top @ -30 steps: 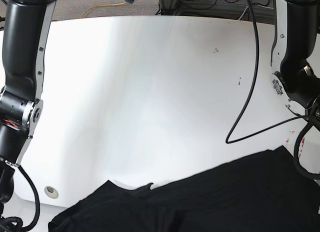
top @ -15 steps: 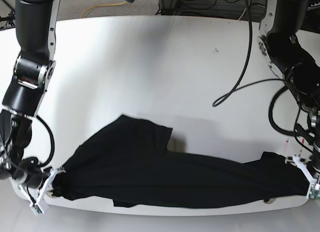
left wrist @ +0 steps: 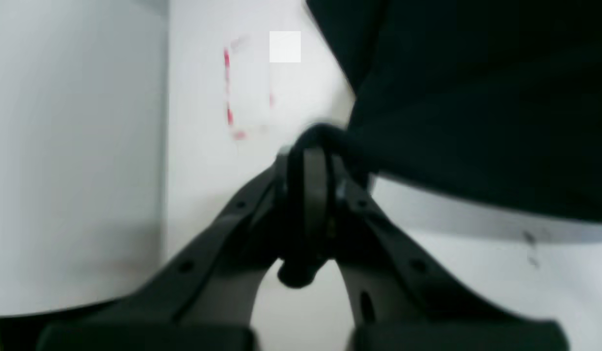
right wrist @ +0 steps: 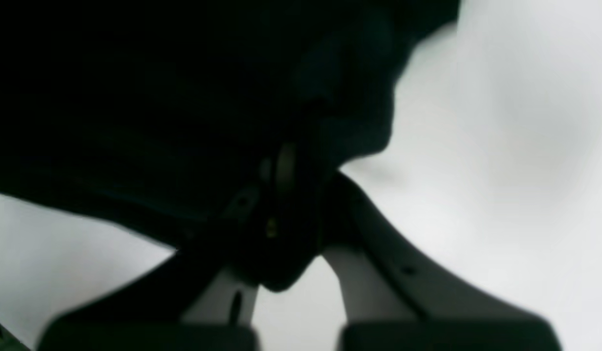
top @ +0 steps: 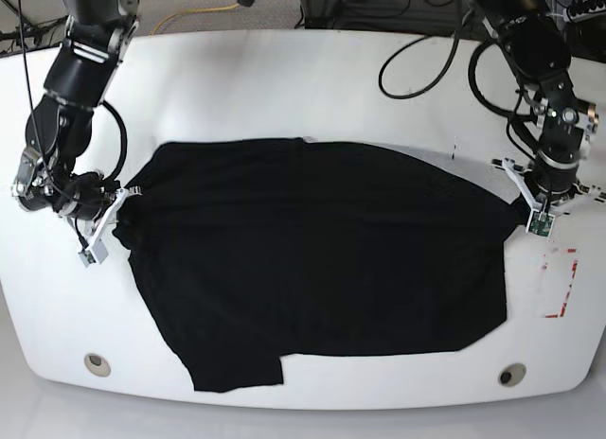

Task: Fold the T-shirt properly
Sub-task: 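Lay the shirt down and drag both grippers back to spread it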

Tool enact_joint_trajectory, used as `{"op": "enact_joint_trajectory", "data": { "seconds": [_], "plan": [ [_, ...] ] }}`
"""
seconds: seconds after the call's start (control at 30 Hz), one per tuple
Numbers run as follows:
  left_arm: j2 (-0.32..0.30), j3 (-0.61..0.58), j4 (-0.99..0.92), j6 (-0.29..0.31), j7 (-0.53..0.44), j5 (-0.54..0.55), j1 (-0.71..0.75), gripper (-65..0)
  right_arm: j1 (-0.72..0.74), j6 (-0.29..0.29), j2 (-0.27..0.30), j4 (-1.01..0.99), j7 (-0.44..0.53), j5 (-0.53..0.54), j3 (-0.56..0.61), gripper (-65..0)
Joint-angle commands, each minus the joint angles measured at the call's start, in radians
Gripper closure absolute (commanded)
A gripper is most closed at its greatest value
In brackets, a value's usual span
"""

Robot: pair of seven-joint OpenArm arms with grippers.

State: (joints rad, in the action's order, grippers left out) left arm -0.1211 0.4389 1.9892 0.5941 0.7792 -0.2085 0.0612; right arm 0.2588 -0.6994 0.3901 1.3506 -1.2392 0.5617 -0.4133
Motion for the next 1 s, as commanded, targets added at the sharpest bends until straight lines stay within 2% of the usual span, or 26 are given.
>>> {"op": "enact_joint_trajectory", "data": {
  "seconds": [0.0,0.17,0.3,0.53,0.8,0.83,0.97],
  "plan": [
    [0.007,0.019,0.02,-0.01,-0.048,0.007,0.035,0.0,-0.009,0.001,0.017,0.063,0.022,0.017,-0.025,0.0],
    [0.018,0.036,0.02,-0.01,-0.111,0.007,0.154,0.0,-0.102,0.001,-0.003,0.158,0.013,0.017,-0.063,0.0],
    [0.024,0.068,0.02,-0.009,-0.129,0.007,0.19,0.0,-0.117,0.001,-0.004,0.18,-0.003,0.017,-0.085,0.0],
    [0.025,0.084,0.011,-0.009,-0.129,0.007,0.151,0.0,0.006,0.004,-0.058,0.049,0.013,0.011,-0.086,0.0],
    [0.022,0.082,-0.001,-0.009,-0.123,0.004,0.093,0.0,0.173,0.005,-0.069,-0.222,0.163,0.011,-0.039,-0.2],
    [0.021,0.082,-0.001,-0.009,-0.123,0.004,0.087,0.0,0.19,0.005,-0.067,-0.251,0.175,0.011,-0.032,-2.1],
    [0.021,0.08,-0.001,-0.009,-0.122,0.004,0.073,0.0,0.211,0.005,-0.049,-0.302,0.198,0.016,-0.029,-22.0]
  ]
}}
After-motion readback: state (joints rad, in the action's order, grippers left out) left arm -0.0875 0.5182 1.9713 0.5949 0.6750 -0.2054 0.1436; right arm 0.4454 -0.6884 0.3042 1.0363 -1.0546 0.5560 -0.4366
